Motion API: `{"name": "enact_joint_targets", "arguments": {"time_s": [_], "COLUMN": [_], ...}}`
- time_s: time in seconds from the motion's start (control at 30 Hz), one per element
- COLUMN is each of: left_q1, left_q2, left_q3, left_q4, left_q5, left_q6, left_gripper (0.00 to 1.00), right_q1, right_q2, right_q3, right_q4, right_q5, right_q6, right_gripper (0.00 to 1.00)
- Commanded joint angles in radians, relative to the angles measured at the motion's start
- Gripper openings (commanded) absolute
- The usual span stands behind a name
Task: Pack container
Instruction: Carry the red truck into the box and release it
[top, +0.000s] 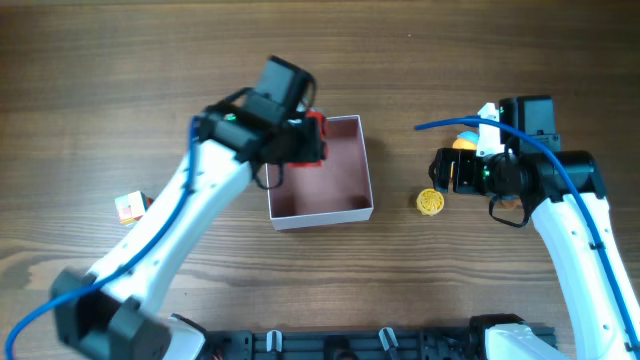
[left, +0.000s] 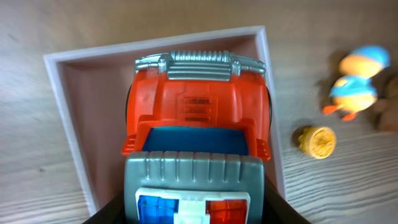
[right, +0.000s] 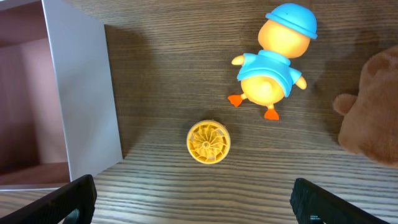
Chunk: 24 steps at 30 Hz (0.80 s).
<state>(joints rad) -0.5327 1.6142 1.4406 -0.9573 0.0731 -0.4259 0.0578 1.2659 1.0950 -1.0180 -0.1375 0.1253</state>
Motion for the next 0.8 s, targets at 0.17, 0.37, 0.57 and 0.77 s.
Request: {"name": "enact_joint_targets", "arguments": {"time_s": [0.17, 0.37, 0.57, 0.77], "left_q1": [0.045, 0.094, 0.093, 0.066], "left_q2": [0.294, 0.294, 0.294, 0.259], "left_q3": [-0.003, -0.003, -0.002, 0.051], "left_q4": [0.000, -0.016, -0.003, -0.034], "left_q5": [-0.127, -0.154, -0.153, -0.154], "left_q6": [-0.054, -0.053, -0.053, -0.023], "left_gripper": [0.06, 0.40, 0.76, 0.69], "right_q1": [-0.003, -0.003, -0.003, -0.003], "right_q2": [0.005, 0.005, 0.005, 0.005], "right_q3": [0.025, 0.025, 0.025, 0.025], "right_q4": [-0.008, -0.011, -0.012, -0.010], "right_q5": [0.008, 0.008, 0.008, 0.009], "right_q6": [-0.018, -0.018, -0.018, -0.018], "right_gripper": [1.00, 1.00, 1.00, 1.00]}}
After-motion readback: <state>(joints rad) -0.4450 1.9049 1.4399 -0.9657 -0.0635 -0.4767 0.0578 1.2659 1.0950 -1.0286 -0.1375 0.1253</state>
